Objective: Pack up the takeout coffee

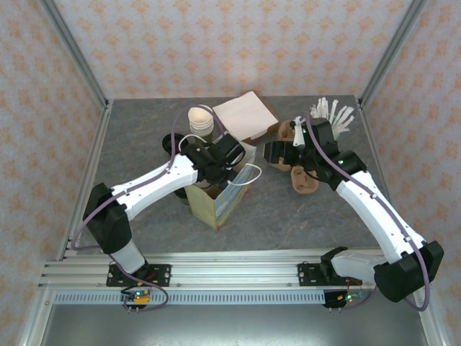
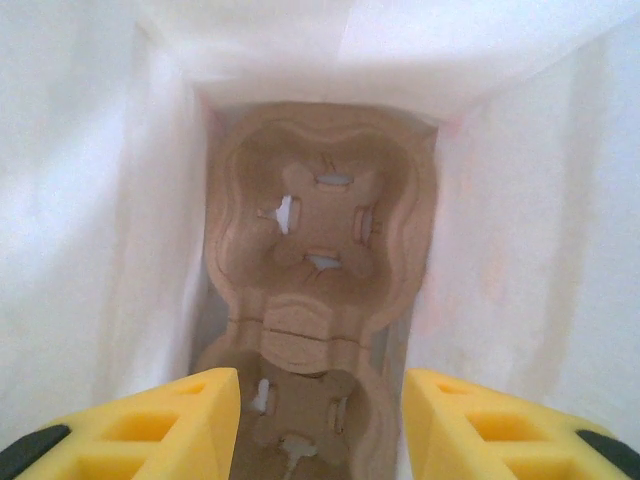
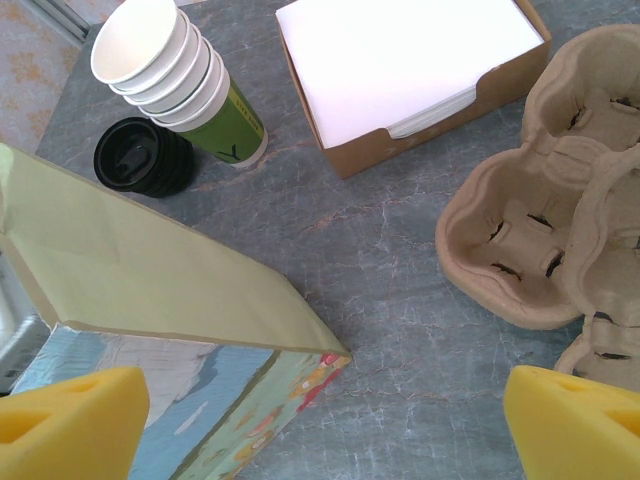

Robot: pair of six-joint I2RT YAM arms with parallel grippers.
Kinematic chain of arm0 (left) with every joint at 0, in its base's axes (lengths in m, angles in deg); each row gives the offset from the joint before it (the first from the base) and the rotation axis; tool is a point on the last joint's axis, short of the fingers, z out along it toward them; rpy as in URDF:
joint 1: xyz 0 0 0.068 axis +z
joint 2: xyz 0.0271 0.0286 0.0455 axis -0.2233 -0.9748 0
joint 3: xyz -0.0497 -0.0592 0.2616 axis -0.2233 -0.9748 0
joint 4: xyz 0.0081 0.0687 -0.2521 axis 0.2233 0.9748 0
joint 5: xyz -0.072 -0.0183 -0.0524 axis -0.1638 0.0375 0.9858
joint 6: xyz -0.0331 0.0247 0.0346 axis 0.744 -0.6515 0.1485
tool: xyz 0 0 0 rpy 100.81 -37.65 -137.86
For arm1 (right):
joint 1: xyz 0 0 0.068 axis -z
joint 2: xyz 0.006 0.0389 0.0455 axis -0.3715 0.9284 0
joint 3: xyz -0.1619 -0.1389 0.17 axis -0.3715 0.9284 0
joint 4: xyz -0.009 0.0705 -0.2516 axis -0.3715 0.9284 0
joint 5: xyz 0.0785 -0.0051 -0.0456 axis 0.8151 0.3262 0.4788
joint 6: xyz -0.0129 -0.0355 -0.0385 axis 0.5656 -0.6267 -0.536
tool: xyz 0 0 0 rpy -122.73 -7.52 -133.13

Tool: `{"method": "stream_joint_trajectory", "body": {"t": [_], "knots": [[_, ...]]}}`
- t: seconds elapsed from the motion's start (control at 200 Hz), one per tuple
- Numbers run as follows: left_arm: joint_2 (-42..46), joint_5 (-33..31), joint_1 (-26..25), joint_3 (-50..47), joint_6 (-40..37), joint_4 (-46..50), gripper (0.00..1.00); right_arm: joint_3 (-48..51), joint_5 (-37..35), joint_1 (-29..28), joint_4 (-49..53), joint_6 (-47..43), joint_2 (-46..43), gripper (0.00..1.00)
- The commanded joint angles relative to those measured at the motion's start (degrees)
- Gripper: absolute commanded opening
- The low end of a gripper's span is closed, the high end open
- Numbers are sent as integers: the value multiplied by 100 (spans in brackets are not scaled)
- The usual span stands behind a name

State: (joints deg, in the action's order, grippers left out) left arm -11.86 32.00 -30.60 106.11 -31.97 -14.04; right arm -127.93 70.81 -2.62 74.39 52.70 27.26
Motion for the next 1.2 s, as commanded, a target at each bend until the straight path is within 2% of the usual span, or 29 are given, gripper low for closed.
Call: {"method": "stream_joint_trajectory", "body": {"t": [0.0,0.415,0.616,0.716,0.811,0.931,1.066,1.196], "knots": [[284,-14,-35,290,-104,286,48,-186,-54,7,136,44,18,92],[721,474,153,801,-221,329,48,-232,-152,0,107,29,15,92],[973,631,331,1375,-342,314,48,-373,-341,6,139,-48,-40,92],[1154,655,484,1631,-380,340,48,-435,-61,-1,47,-181,-126,89],[1395,610,676,1754,-359,401,49,-493,370,-70,-199,-299,-152,85],[1778,357,1042,1743,-228,684,49,-820,587,-330,-271,-613,17,82],[2396,229,1677,1313,31,775,53,-1351,788,-491,-126,-980,685,82],[2846,325,2166,905,130,773,56,-2041,682,-705,450,-1474,1396,84]]}}
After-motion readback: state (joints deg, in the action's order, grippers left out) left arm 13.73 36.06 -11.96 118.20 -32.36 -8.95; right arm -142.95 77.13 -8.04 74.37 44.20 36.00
